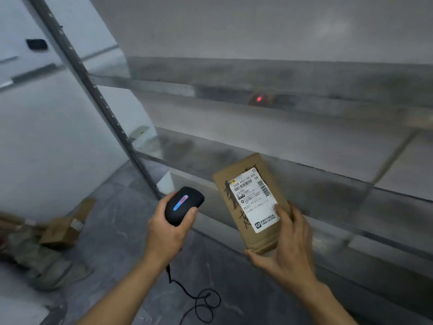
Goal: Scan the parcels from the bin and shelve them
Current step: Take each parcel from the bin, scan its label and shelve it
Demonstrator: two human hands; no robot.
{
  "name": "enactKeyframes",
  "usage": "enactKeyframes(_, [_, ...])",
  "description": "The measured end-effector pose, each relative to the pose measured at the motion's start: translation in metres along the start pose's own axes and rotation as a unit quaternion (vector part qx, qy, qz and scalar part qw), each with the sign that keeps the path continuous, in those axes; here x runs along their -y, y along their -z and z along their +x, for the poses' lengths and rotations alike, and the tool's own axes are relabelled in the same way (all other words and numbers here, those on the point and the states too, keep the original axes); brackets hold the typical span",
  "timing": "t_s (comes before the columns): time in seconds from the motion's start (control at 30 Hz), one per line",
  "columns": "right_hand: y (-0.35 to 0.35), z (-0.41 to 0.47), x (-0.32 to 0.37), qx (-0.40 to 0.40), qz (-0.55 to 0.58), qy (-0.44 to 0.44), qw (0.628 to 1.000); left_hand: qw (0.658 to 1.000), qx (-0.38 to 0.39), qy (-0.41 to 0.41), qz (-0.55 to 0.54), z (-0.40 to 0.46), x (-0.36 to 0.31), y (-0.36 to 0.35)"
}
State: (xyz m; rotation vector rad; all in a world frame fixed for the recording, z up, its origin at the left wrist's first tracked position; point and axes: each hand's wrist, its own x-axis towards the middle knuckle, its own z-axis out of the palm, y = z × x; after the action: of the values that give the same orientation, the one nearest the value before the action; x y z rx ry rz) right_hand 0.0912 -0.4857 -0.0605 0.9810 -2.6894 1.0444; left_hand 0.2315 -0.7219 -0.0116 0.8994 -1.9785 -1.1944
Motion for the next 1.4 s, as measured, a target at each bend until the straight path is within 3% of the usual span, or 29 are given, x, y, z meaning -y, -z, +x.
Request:
enactKeyframes(0.17, [-0.042, 0.045, 0.086, 0.003, 0.074, 0.108, 0.991, 0.989, -0.139, 0.057, -0.007, 0.028, 0.029, 0.072])
enactKeyframes(0.37, [-0.085, 0.117, 0.2, -0.025, 0.124, 0.207, 0.97, 0.979, -0.2, 0.044, -0.018, 0.089, 0.063, 0.138])
enactKeyframes(0.8, [-0.177, 0.275, 0.392, -0.128, 0.133, 0.209, 0.96, 0.972, -0.212, -0.066, -0.075, 0.301, 0.053, 0.264])
enactKeyframes(1.1, [-0.208, 0.373, 0.45, -0.183, 0.182, 0.226, 0.939, 0.967, -0.222, -0.092, -0.086, 0.399, 0.032, 0.273])
enactKeyframes(1.4, [-0.23, 0.463, 0.483, -0.262, 0.189, 0.164, 0.932, 0.966, -0.216, -0.09, -0.108, 0.477, 0.027, 0.28])
